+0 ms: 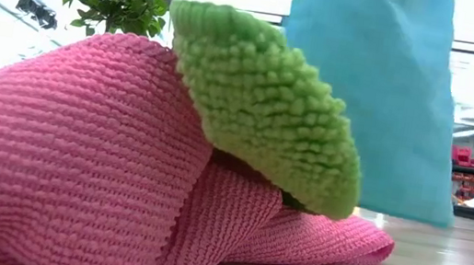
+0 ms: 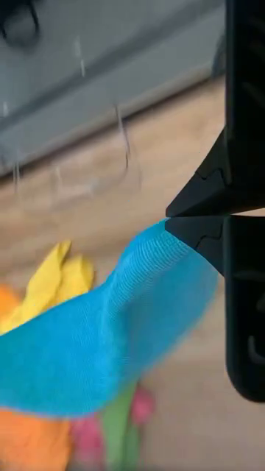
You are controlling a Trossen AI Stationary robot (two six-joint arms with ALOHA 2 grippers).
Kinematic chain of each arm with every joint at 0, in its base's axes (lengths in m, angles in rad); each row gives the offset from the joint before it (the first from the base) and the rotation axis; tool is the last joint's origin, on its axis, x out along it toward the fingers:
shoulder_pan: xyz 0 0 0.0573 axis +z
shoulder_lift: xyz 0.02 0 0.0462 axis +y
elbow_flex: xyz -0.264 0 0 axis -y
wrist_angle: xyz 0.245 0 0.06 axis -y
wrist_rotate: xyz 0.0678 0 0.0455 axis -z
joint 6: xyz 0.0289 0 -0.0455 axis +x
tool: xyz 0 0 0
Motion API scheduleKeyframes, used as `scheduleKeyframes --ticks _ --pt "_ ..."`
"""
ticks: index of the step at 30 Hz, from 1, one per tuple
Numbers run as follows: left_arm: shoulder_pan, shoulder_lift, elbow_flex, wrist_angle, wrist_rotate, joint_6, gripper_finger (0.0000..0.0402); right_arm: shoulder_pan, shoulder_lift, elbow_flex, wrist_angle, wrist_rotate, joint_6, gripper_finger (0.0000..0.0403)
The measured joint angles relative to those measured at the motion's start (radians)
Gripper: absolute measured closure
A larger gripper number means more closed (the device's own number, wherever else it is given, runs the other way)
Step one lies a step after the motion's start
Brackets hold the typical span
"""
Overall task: Fold microfiber towels
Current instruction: Fold the blue towel
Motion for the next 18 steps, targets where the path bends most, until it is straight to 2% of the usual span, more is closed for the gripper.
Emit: scheduleKeyframes --ticks 5,9,11,14,18 --pt "0.065 0.004 0.0 0.054 -0.015 0.046 0.0399 -0.063 0.014 -0.002 -0.001 0.142 -0.134 0.0403" --pt "0.083 0.006 0.0 0.092 -0.003 0.038 0.04 -0.087 0.016 0.036 0.002 0.139 -0.151 0.0403" --pt "0.07 0.006 0.0 0.079 0.03 0.04 0.04 -0.081 0.005 0.039 0.0 0.08 -0.105 0.0403" --pt "0.018 0.007 0.0 -0.035 0.052 0.087 0.04 -0.034 -0.002 0.009 0.002 -0.01 0.044 0.0403" --pt "-0.091 0.053 -0.008 -0.227 0.052 0.238 0.04 0.12 -0.002 -0.147 0.003 -0.072 0.307 0.0403"
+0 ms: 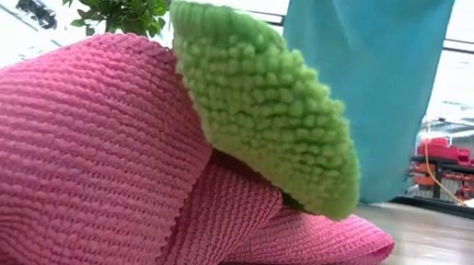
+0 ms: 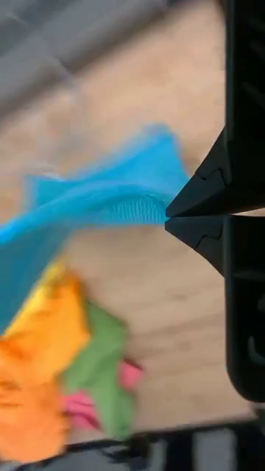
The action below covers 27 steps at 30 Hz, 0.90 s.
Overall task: Fold microfiber towels
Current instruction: Fold the blue towel
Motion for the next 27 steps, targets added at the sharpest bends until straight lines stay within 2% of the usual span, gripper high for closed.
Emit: scheduleKeyframes --ticks 3,6,10,14,17,19,23,25,27 --pt "-0.073 0.031 -0.114 0.071 -0.004 0.031 0.04 0.15 0.007 -0.197 0.021 -0.007 0.233 0.0403" --pt "-0.114 0.042 -0.279 0.305 -0.033 -0.059 0.04 0.302 0.003 -0.391 0.094 -0.041 0.503 0.0403" --pt "-0.14 0.057 -0.472 0.647 -0.17 -0.294 0.04 0.482 0.009 -0.587 0.304 -0.106 0.802 0.0403" --pt "-0.199 0.068 -0.56 0.805 -0.332 -0.45 0.0401 0.612 0.035 -0.683 0.451 -0.162 0.976 0.0403" --pt "-0.256 0.082 -0.566 0.802 -0.454 -0.527 0.0401 0.694 0.062 -0.688 0.476 -0.178 1.071 0.0403" --pt "-0.297 0.11 -0.551 0.808 -0.525 -0.591 0.0401 0.729 0.081 -0.673 0.477 -0.144 1.103 0.0403" --pt "-0.371 0.125 -0.539 0.778 -0.701 -0.685 0.0401 0.731 0.097 -0.663 0.449 0.056 1.081 0.0403" --pt "-0.398 0.124 -0.539 0.762 -0.823 -0.71 0.0401 0.691 0.1 -0.664 0.4 0.143 1.053 0.0403" --pt "-0.409 0.124 -0.54 0.758 -0.947 -0.725 0.0401 0.631 0.1 -0.677 0.353 0.18 1.011 0.0403"
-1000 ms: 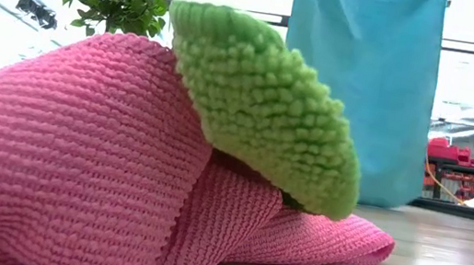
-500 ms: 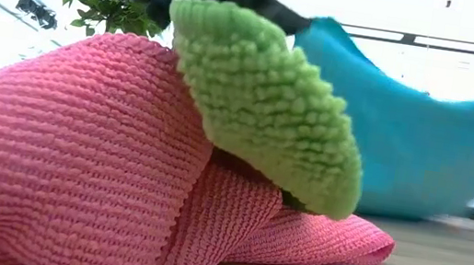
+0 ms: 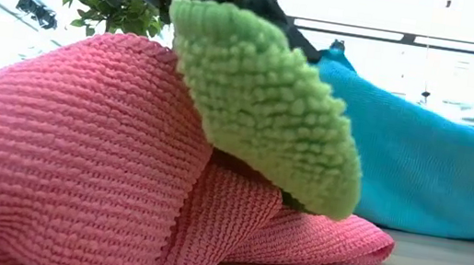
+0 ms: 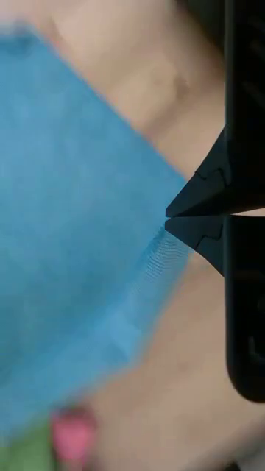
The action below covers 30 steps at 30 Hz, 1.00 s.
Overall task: Fold microfiber towels
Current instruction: Fold the blue towel
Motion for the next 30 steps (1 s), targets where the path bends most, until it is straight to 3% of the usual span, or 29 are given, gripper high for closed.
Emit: scheduleKeyframes --ticks 3,7,14,19,30 --pt "0.009 -0.003 0.001 -0.021 -0.145 -0.027 0.0401 -0.107 0.0 -0.03 -0.018 0.041 -0.113 0.0403" --pt "0.034 -0.003 0.0 -0.11 -0.231 -0.026 0.0401 -0.273 0.0 -0.077 -0.015 0.104 -0.265 0.0403" --pt "0.104 -0.006 0.0 -0.219 -0.246 -0.031 0.0401 -0.58 -0.008 -0.177 0.184 0.105 -0.6 0.0403" --pt "0.15 -0.007 0.0 -0.233 -0.248 0.002 0.0401 -0.748 -0.007 -0.239 0.268 0.062 -0.734 0.0403" --pt "0.223 -0.007 0.0 -0.315 -0.236 0.01 0.0401 -0.945 -0.008 -0.307 0.406 0.01 -0.855 0.0403"
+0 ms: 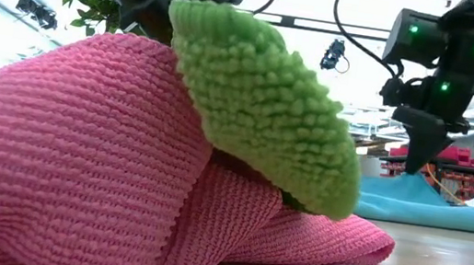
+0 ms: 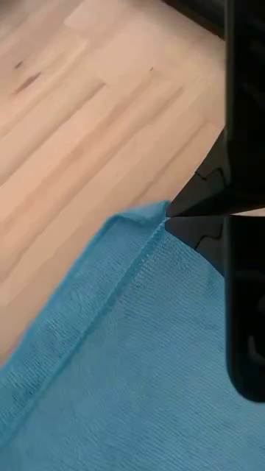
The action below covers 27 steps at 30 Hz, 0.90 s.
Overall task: Fold microfiber towels
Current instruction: Fold the blue towel
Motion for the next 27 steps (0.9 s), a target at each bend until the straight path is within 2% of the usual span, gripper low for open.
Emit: scheduleKeyframes --ticks 10,14,20,24,27 --pt "0.021 0.0 0.0 -0.001 0.004 0.042 0.04 -0.066 0.0 -0.001 0.031 -0.004 -0.049 0.0403" --pt "0.026 0.0 0.0 -0.007 0.005 0.043 0.0386 -0.078 0.0 -0.001 0.054 -0.003 -0.059 0.0394" --pt "0.056 0.0 0.0 -0.033 0.004 0.034 0.0349 -0.113 0.0 -0.001 0.071 0.016 -0.039 0.0359" --pt "0.076 0.0 0.0 -0.046 0.005 0.021 0.0317 -0.139 0.0 0.004 0.038 0.015 0.012 0.0321" --pt "0.083 -0.004 0.0 -0.048 0.062 0.024 0.0293 -0.136 -0.004 0.032 -0.007 -0.044 0.056 0.0288"
